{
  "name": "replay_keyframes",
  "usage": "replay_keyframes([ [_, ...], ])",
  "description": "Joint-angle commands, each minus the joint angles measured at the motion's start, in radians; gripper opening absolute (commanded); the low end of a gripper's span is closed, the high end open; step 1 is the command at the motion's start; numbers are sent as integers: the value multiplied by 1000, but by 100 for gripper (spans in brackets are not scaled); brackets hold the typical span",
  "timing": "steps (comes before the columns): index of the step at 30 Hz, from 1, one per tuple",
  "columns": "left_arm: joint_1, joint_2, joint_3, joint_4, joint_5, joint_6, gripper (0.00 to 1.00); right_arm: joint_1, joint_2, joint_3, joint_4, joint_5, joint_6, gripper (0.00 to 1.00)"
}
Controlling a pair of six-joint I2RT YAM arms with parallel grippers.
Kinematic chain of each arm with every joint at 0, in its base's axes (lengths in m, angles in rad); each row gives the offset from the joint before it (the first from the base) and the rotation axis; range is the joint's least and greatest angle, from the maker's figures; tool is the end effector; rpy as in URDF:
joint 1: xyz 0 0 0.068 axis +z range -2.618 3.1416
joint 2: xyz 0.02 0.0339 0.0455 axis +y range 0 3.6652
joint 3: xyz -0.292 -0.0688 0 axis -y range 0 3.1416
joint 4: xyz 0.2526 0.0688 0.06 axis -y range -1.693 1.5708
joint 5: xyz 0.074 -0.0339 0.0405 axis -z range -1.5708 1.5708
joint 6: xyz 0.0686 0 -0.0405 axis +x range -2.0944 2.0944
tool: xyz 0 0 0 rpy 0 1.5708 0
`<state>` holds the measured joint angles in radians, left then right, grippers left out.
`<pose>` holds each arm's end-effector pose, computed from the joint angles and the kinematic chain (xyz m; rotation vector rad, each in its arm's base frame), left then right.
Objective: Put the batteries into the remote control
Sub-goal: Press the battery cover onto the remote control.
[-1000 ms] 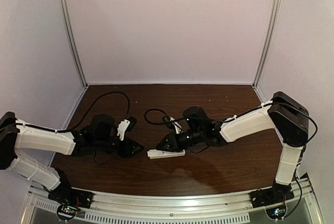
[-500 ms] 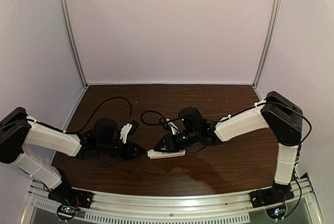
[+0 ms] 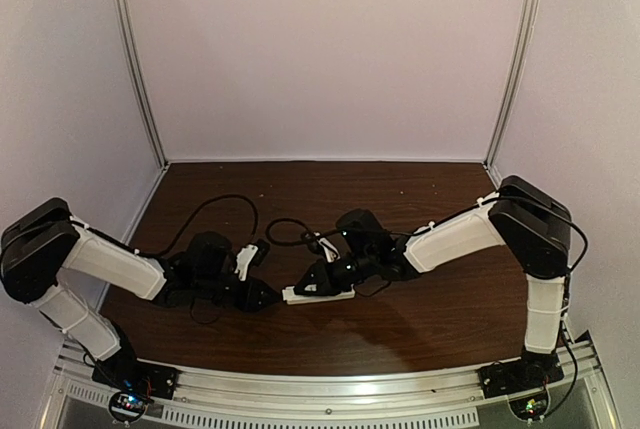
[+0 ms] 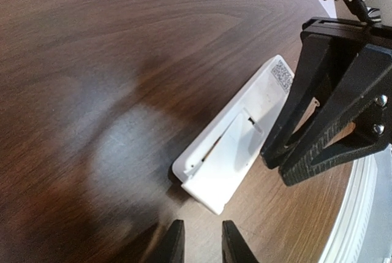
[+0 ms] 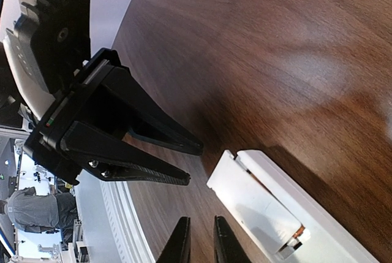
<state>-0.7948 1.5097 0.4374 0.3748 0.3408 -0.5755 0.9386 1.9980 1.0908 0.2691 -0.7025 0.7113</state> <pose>0.1811 -0.2173 0.1227 0.4661 2.4264 -1.0554 0.2274 0.3855 0.1420 -0.7528 2.4681 1.5692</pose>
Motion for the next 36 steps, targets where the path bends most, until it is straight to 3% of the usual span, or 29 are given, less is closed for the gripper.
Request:
replay_keyframes([
  [1, -6, 31, 22, 59, 15, -4, 23, 8, 23, 18, -31, 3, -20, 14],
  [36, -8, 105, 89, 29, 16, 31, 19, -24, -14, 40, -9, 7, -11, 15],
])
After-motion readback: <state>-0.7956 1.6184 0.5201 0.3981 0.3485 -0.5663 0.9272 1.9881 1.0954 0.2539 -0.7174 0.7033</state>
